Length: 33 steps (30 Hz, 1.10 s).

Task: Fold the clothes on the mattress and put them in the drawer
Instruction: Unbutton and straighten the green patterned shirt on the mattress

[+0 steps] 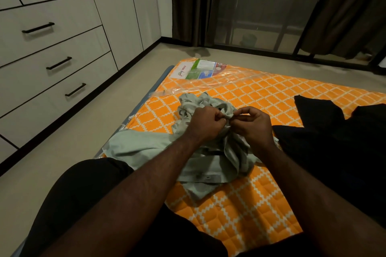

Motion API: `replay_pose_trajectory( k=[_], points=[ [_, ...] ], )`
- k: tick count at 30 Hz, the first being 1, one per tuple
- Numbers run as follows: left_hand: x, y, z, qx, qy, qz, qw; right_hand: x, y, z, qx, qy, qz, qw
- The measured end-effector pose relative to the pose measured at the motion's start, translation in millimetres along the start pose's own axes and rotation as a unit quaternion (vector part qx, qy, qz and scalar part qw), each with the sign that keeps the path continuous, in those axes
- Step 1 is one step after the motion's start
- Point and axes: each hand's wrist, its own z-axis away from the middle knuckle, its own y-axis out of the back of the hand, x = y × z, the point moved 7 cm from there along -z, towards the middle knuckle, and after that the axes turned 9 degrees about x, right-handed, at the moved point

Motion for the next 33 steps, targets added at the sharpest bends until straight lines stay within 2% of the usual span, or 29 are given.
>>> replay_pose_trajectory(
  k=[5,21,33],
  points=[
    [0.6,0.2,2.3,0.017,-0.005,-0.001,1.000,-4.5,-2.3,3.2,-0.004,0.015,0.011,1.000],
    [4.4,-0.1,5.3,0.045,-0.028,-0.037,0.998,-9.9,1.3,2.0,0.052,0.095,0.137,0.985],
    [4.1,-2.2,7.3,0.040,-0.028,-0.061,0.997,-17.0,-1.5,6.3,0.042,0.128,0.182,0.974]
  ],
)
